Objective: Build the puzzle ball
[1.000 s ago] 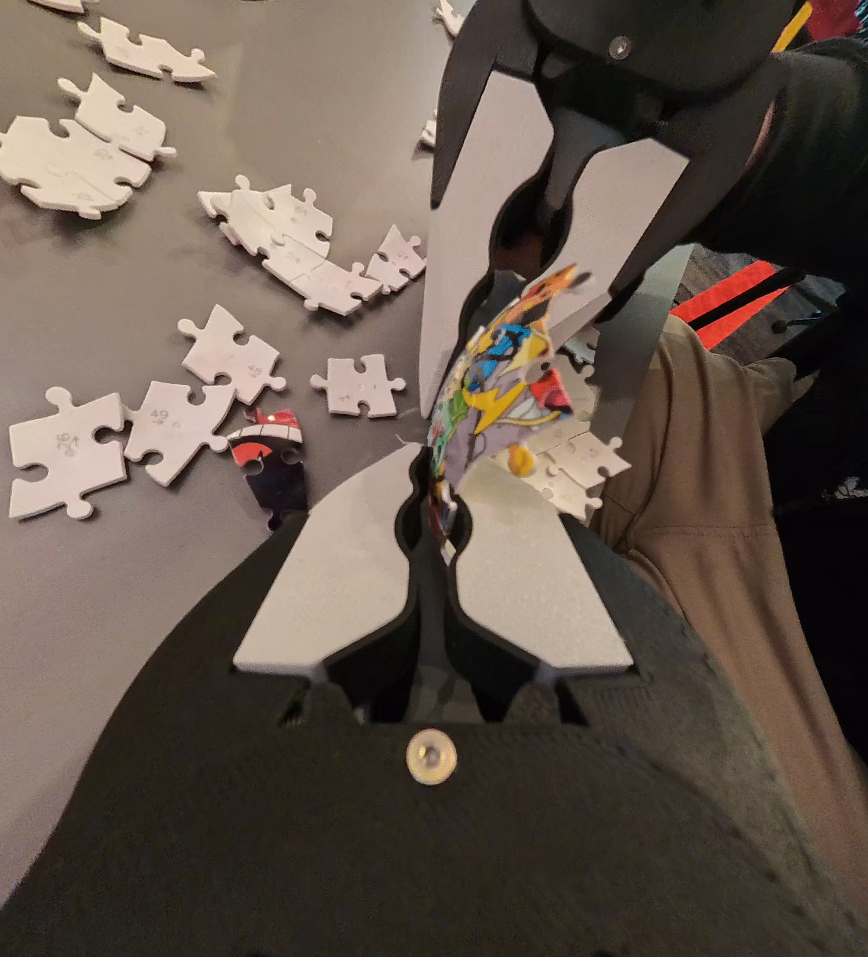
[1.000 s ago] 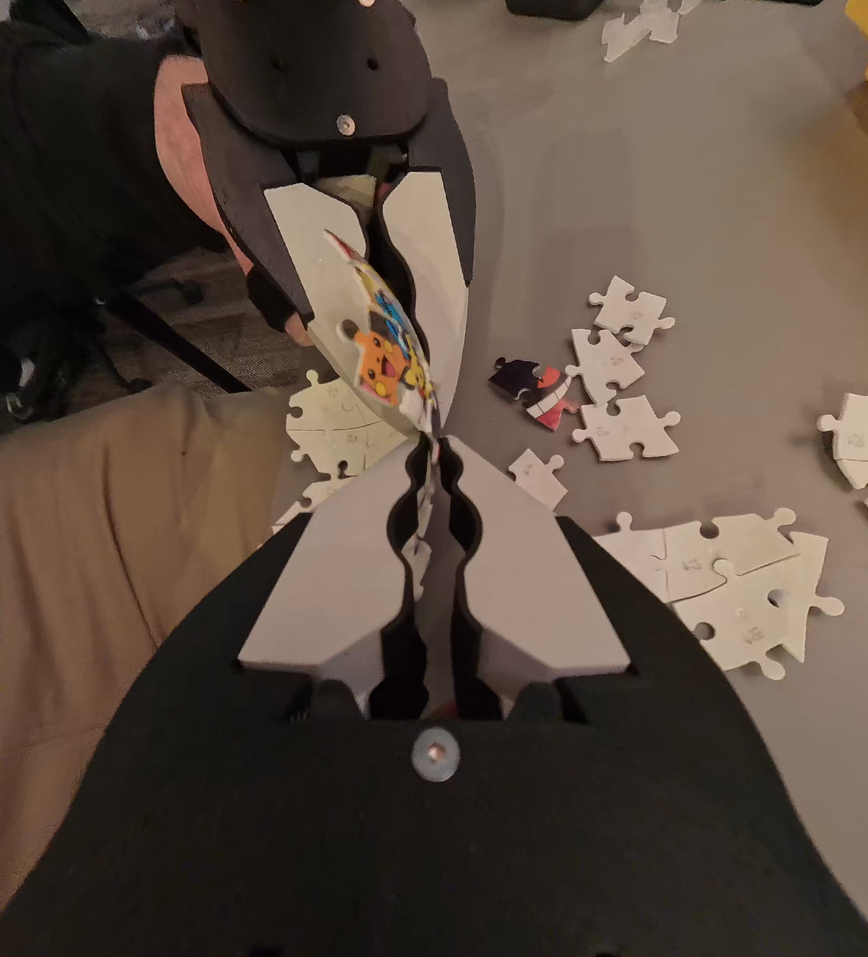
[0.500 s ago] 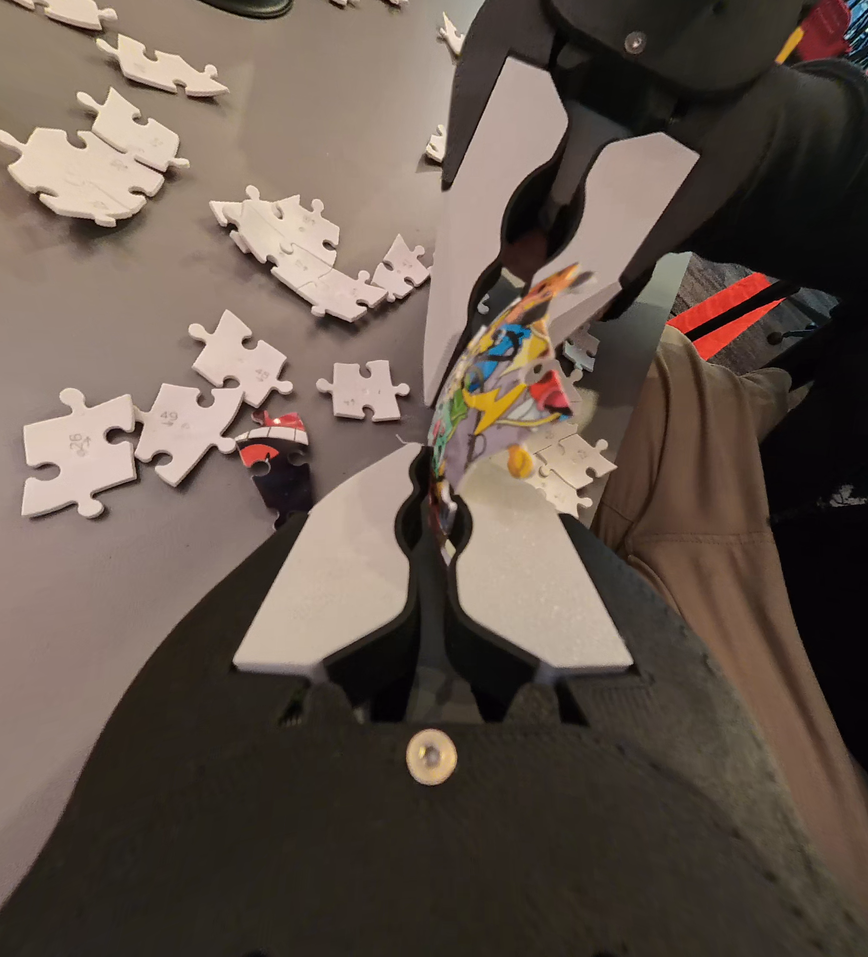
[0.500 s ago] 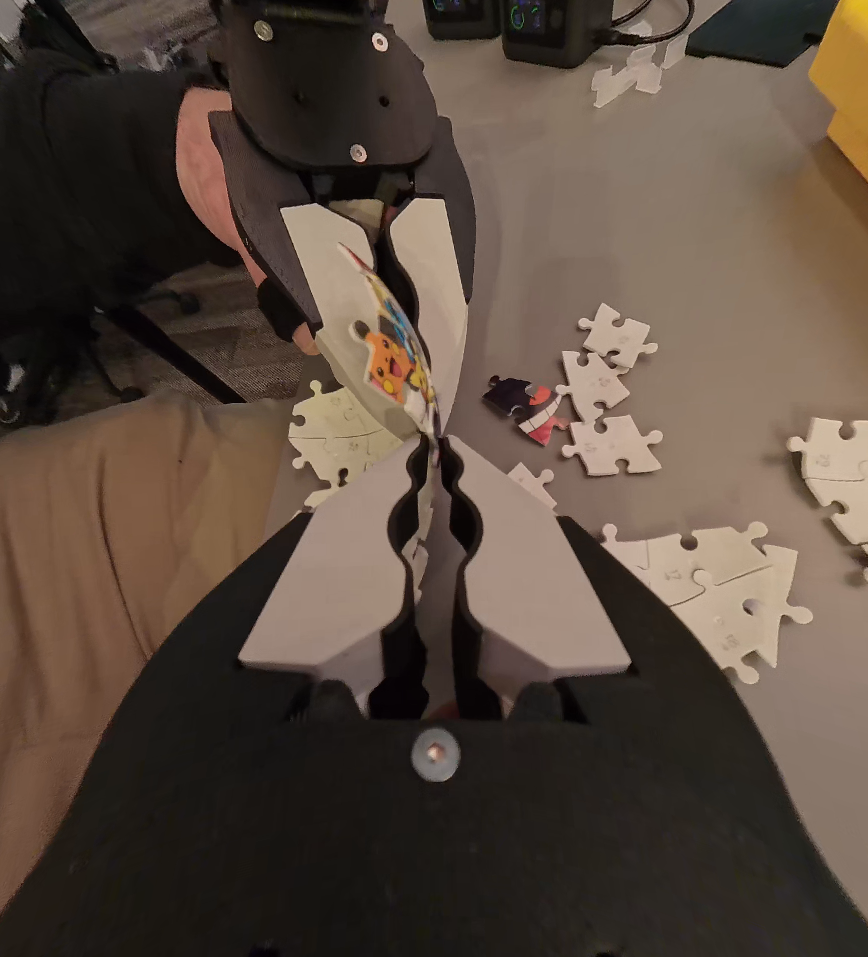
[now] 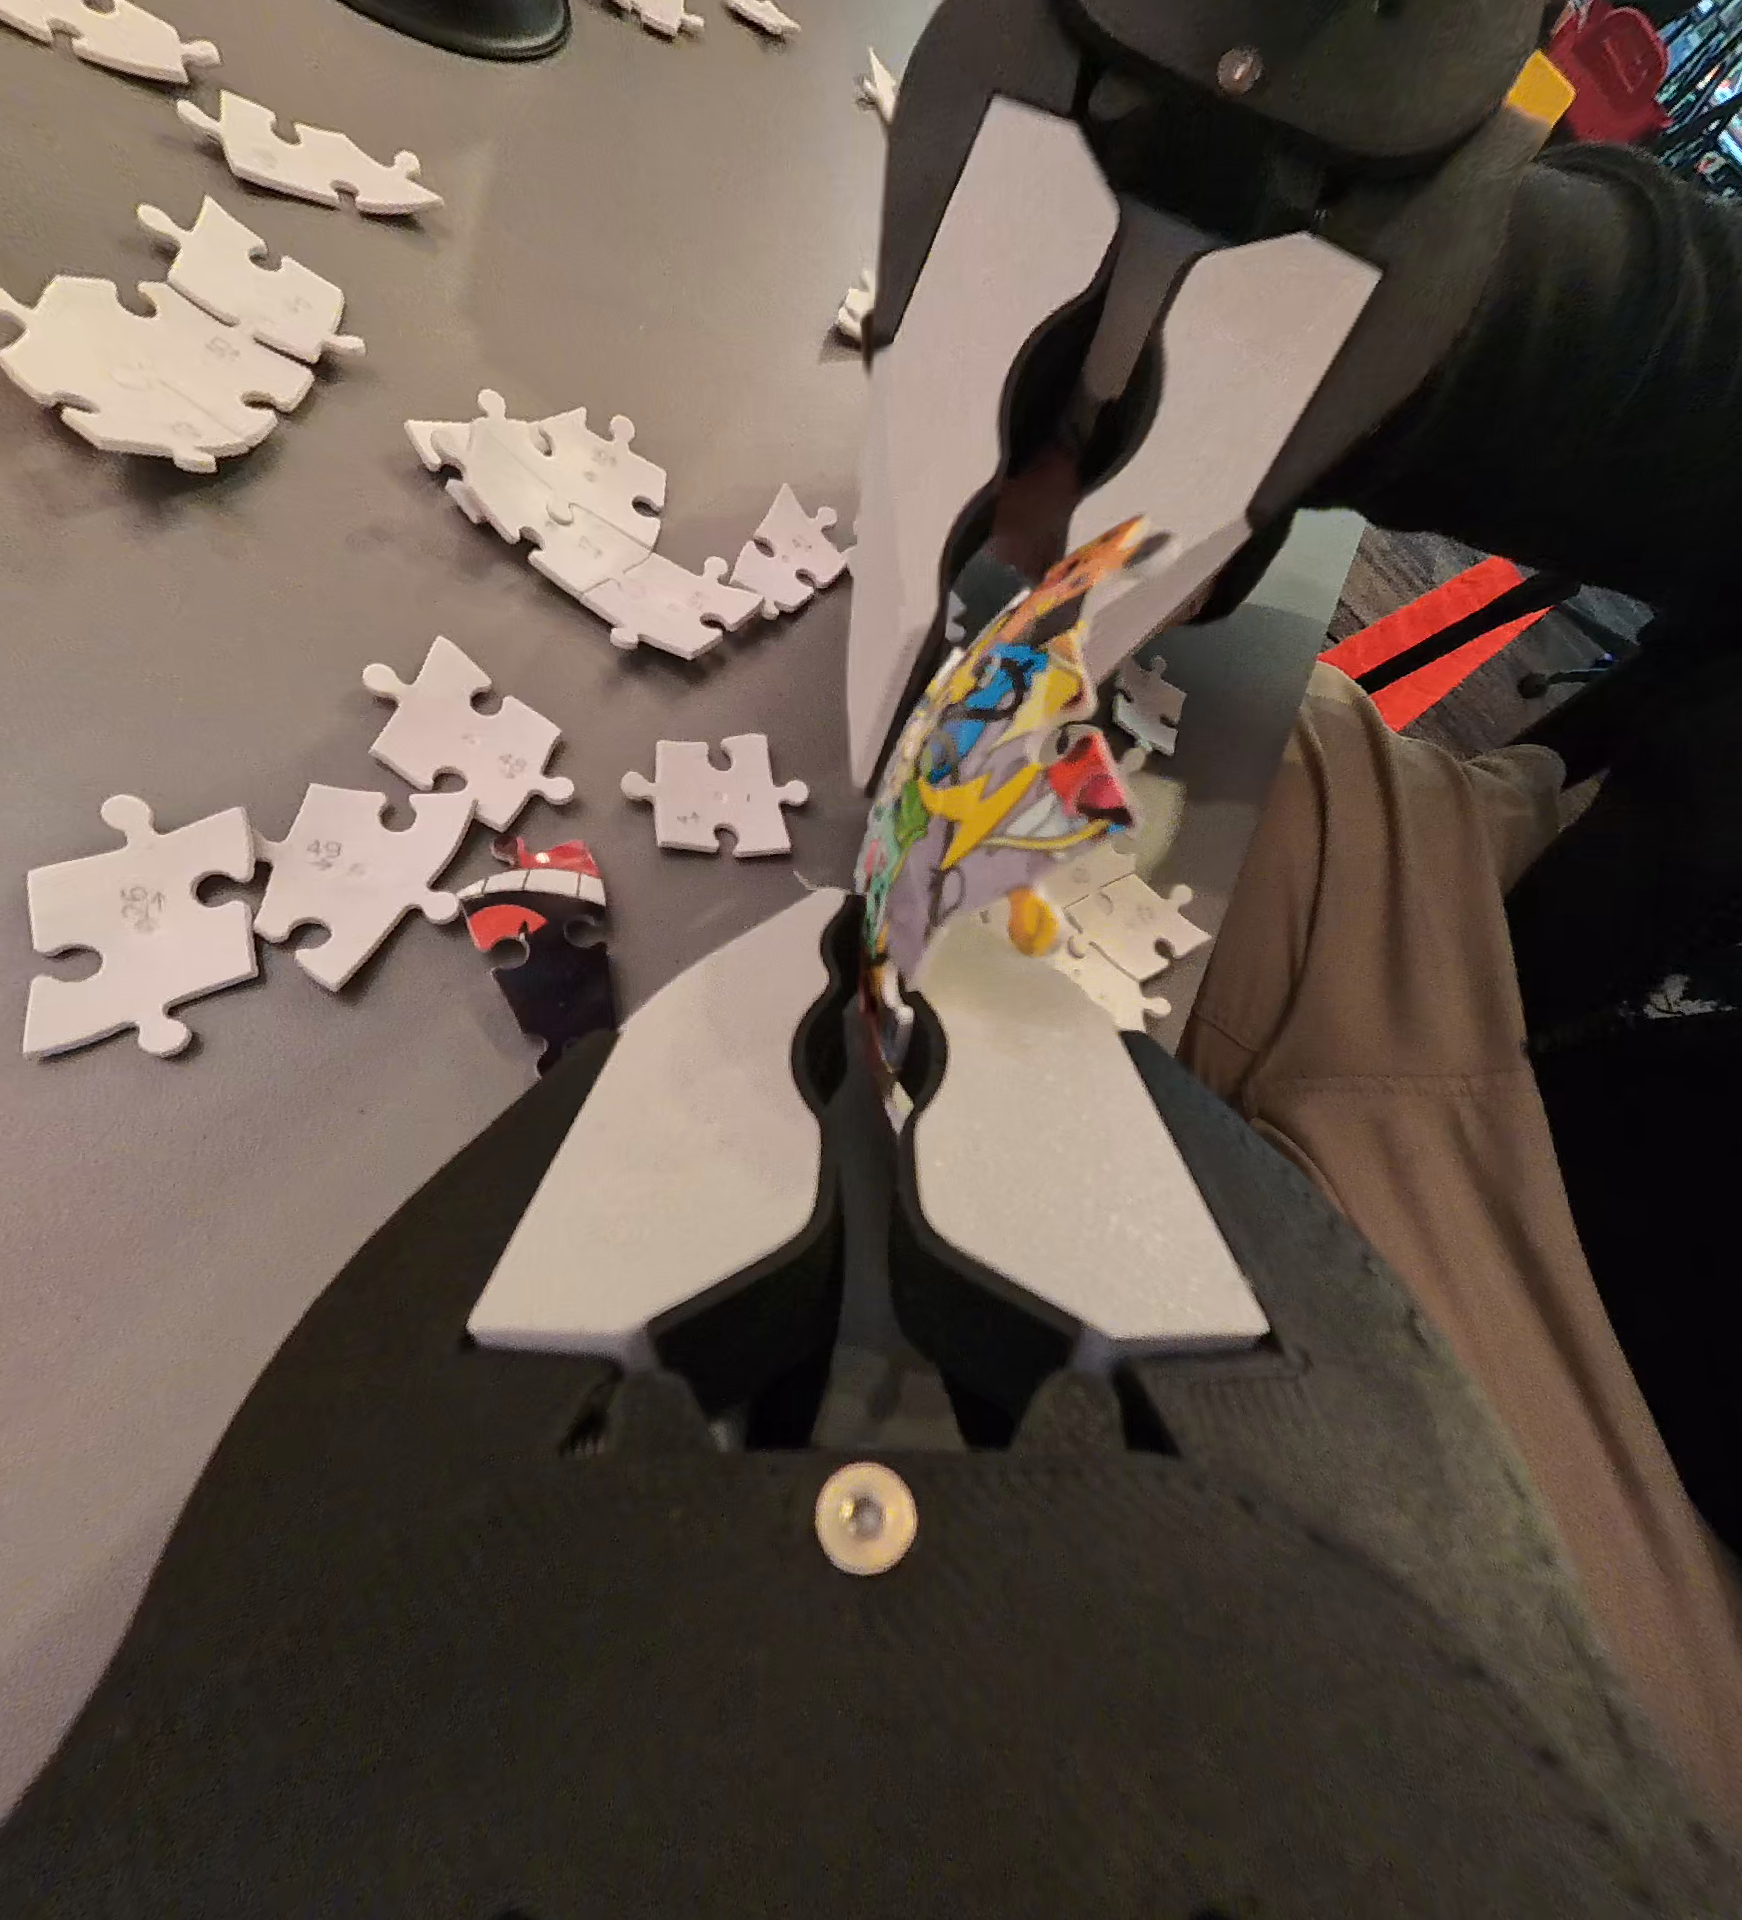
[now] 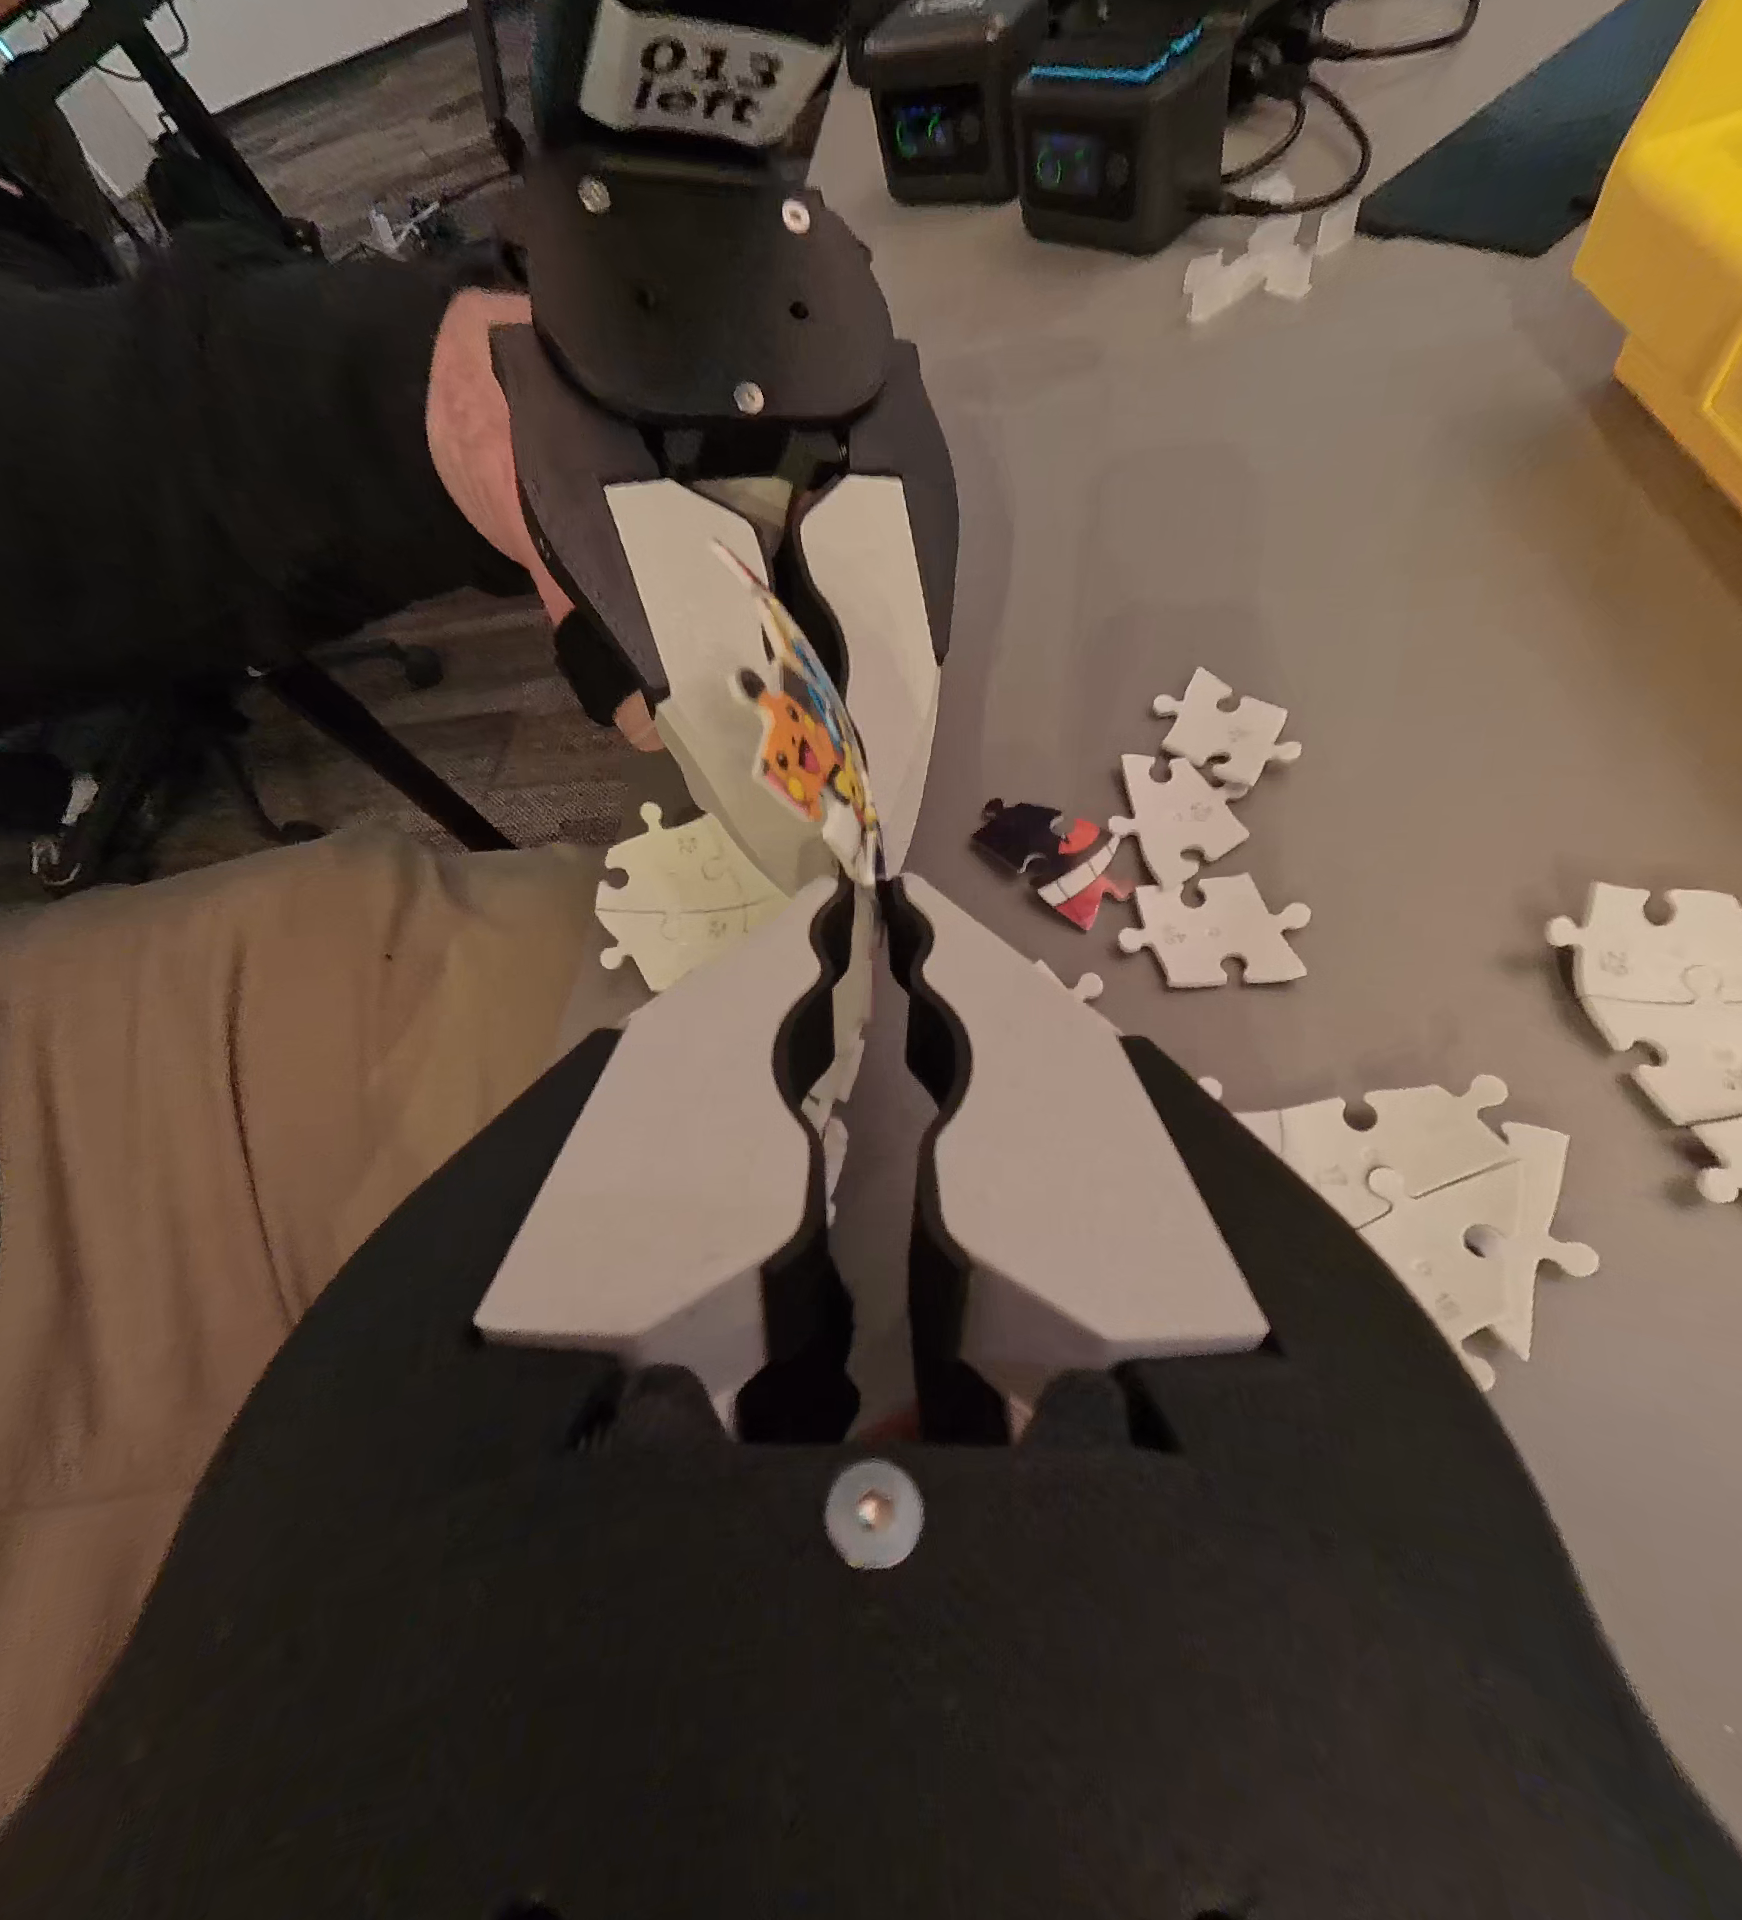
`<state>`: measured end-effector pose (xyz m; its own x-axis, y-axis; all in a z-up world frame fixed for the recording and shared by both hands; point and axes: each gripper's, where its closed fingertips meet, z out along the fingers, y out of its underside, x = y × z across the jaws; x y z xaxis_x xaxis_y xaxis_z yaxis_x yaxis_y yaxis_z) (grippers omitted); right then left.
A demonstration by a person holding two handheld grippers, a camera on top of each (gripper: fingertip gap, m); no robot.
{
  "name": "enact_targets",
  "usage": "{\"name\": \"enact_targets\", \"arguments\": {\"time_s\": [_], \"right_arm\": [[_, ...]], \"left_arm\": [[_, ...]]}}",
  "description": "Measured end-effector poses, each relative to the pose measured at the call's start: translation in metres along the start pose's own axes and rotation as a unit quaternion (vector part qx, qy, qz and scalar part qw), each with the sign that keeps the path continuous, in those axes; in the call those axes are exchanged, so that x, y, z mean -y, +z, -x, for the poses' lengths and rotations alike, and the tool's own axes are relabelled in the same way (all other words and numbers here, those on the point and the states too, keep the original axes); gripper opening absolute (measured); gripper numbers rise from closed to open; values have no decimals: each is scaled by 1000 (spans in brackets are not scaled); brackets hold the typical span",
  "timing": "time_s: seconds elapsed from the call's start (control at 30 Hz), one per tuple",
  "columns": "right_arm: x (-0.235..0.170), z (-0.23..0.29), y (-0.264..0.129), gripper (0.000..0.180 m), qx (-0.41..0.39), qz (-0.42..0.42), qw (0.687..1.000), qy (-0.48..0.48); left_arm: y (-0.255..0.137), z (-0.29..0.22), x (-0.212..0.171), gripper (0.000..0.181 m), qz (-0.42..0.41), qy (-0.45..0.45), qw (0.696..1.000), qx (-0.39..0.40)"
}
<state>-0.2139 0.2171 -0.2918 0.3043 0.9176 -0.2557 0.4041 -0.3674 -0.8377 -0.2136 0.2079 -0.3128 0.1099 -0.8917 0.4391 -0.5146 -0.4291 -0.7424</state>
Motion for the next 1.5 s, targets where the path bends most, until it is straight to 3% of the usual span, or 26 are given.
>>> {"name": "enact_targets", "arguments": {"time_s": [0.37, 0.8, 1.5], "right_arm": [[-1, -1, -2, 0, 14, -14, 1000, 18], [-2, -1, 0, 0, -3, -20, 999, -35], [0, -5, -1, 0, 0, -43, 999, 16]], "left_arm": [[1, 0, -1, 3, 4, -2, 1000, 1], [1, 0, -2, 4, 6, -13, 1000, -6], [-1, 6, 5, 6, -6, 27, 999, 37]]}}
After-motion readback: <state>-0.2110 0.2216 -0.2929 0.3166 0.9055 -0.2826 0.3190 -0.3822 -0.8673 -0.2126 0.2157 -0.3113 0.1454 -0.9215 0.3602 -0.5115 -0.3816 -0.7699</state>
